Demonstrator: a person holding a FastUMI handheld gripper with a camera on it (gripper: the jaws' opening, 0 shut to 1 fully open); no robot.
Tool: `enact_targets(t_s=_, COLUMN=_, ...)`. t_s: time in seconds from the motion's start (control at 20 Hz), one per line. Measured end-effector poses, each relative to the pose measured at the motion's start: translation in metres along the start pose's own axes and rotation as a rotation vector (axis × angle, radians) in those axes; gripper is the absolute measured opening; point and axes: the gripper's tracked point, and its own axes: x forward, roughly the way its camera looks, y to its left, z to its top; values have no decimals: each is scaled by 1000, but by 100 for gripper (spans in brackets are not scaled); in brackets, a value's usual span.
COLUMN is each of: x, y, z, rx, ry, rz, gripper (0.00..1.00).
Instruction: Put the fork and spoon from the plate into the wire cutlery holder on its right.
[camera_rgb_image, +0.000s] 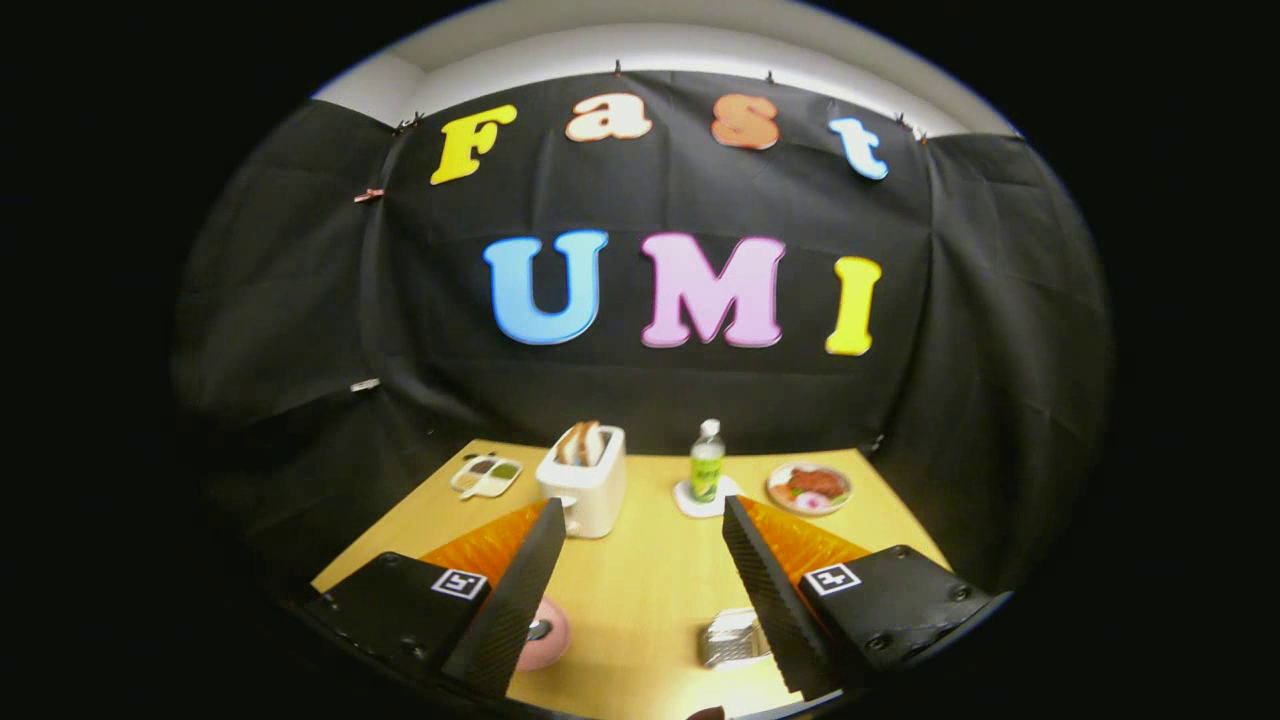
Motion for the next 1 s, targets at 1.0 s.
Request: enact_targets(t_s=1.0, x=32, y=131, z=-259, rx=73, ry=858, rz=220, gripper=85)
